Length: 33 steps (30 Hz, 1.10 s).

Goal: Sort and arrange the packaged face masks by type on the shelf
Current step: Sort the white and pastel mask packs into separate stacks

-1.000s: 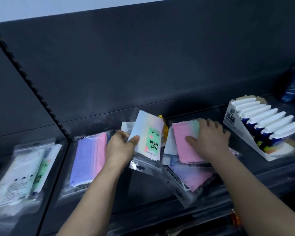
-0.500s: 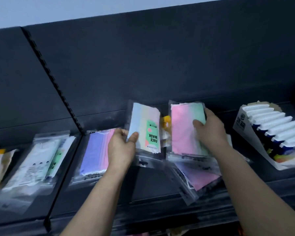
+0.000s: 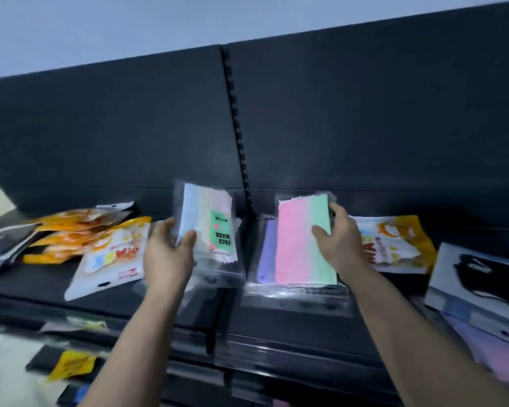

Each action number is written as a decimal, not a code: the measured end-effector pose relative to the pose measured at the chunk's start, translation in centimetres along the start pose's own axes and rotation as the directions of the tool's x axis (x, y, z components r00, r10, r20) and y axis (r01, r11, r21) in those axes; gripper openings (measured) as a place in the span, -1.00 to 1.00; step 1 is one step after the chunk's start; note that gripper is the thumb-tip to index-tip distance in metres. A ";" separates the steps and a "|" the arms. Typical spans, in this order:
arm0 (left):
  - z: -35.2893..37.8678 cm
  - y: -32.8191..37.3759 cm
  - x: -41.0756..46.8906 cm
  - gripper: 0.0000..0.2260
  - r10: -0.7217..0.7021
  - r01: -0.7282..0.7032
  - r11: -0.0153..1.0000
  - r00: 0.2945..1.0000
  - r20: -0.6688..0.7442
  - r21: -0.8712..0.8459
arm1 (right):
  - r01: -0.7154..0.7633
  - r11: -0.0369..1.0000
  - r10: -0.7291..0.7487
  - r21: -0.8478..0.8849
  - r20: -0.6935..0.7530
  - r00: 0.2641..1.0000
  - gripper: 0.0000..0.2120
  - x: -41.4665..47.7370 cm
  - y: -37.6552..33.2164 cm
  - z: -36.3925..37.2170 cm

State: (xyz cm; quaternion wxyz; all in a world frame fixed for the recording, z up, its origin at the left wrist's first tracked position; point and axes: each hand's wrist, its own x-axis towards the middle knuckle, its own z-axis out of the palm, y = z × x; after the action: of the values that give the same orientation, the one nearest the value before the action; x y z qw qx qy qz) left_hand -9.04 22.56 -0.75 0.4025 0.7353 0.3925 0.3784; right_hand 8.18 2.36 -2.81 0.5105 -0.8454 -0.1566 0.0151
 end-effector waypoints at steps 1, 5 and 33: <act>-0.6 -0.7 0.9 -0.64 0.002 -0.002 1.000 1.000 0.008 -0.008 | 0.022 0.992 -0.024 -0.123 -0.018 1.000 -0.39 -0.2 -0.4 0.9; -1.6 -2.2 4.0 -0.55 -0.023 0.023 1.000 0.999 0.039 -0.013 | 0.258 0.806 -0.225 -0.533 0.127 0.966 -0.48 -1.9 -1.8 3.6; 17.4 9.9 -12.4 -0.73 0.293 -0.638 0.769 0.297 0.909 -0.040 | -0.272 0.658 0.008 -0.703 -0.354 0.935 -0.61 -12.3 7.7 -13.1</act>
State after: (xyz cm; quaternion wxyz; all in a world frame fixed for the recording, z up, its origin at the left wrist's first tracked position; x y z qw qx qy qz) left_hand 3.84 2.85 -1.75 0.2836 0.9572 -0.0516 -0.0267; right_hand 0.82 -15.62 -4.88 0.1381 -0.9794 0.0025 -0.1473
